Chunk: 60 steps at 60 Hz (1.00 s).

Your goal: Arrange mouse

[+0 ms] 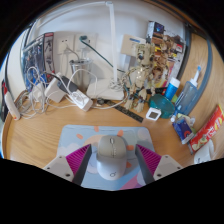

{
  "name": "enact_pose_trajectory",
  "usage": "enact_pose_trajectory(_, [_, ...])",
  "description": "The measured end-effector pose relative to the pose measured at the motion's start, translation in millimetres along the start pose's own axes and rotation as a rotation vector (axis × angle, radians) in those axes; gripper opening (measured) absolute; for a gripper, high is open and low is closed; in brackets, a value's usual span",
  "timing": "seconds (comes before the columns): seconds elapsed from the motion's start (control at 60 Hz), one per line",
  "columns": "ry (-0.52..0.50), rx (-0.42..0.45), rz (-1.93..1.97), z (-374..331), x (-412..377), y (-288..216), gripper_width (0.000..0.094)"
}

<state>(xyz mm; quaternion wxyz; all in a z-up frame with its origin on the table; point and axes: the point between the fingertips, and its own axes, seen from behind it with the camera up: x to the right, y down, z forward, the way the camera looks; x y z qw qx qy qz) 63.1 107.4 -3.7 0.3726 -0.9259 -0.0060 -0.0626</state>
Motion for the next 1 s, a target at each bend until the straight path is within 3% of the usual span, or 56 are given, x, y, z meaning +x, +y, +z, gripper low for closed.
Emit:
enact_pose_trajectory(0.033, [-0.009,-0.008,-0.001,-5,-1,-1,0.0845])
enact_pose_trajectory(0.167, [-0.062,0.008,0.021,-40,-7,-23,0.0859])
enact_pose_trajectory(0.5, [-0.079,0.170,0.056,-178,9,-107,0.0855])
enact_pose_trajectory(1.0, [-0.063,0.171,0.002,-234,19,-96,0.0856])
